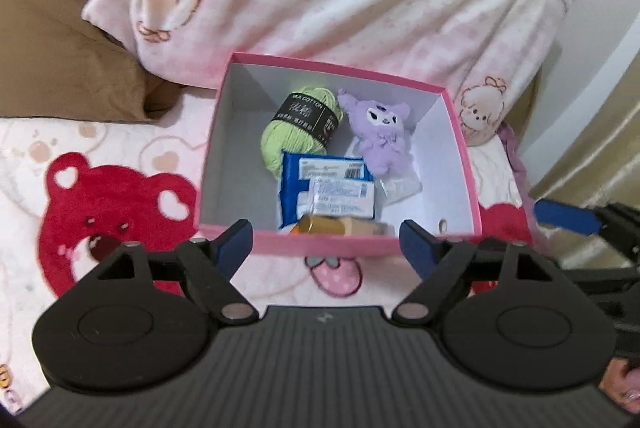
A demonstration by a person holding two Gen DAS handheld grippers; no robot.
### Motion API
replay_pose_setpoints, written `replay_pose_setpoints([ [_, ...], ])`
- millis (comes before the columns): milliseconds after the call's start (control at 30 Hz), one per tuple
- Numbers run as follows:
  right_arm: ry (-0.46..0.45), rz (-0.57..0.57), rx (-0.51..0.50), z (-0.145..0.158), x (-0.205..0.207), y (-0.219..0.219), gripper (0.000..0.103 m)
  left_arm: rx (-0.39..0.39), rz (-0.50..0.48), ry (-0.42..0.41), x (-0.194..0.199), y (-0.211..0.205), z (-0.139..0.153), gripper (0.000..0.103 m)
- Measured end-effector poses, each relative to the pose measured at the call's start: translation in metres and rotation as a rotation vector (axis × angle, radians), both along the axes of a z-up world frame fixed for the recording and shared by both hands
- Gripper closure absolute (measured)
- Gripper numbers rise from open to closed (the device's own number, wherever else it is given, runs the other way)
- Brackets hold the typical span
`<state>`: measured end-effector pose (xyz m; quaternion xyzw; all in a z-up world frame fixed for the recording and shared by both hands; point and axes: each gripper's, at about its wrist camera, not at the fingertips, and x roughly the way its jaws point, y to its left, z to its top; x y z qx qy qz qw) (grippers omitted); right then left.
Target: Organize objects
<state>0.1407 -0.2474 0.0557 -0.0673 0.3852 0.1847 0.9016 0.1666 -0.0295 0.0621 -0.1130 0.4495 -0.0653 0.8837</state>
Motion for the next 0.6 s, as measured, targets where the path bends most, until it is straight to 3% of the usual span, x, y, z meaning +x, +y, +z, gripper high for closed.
replay_pose_setpoints([
  [267, -0.003, -0.019, 0.037, 0.024, -0.052, -0.002, 0.026, 0.093, -0.022, -0.033, -0.05, 0.006, 0.021, 0.02],
  [433, 0.044, -0.012, 0.06, 0.026, -0.078, 0.0, 0.026, 0.11, 0.006, -0.059, -0.075, 0.014, 0.027, 0.017],
  [600, 0.049, -0.021, 0.059, 0.023, -0.095, 0.001, 0.023, 0.162, -0.029, -0.074, -0.092, 0.012, 0.028, 0.013],
])
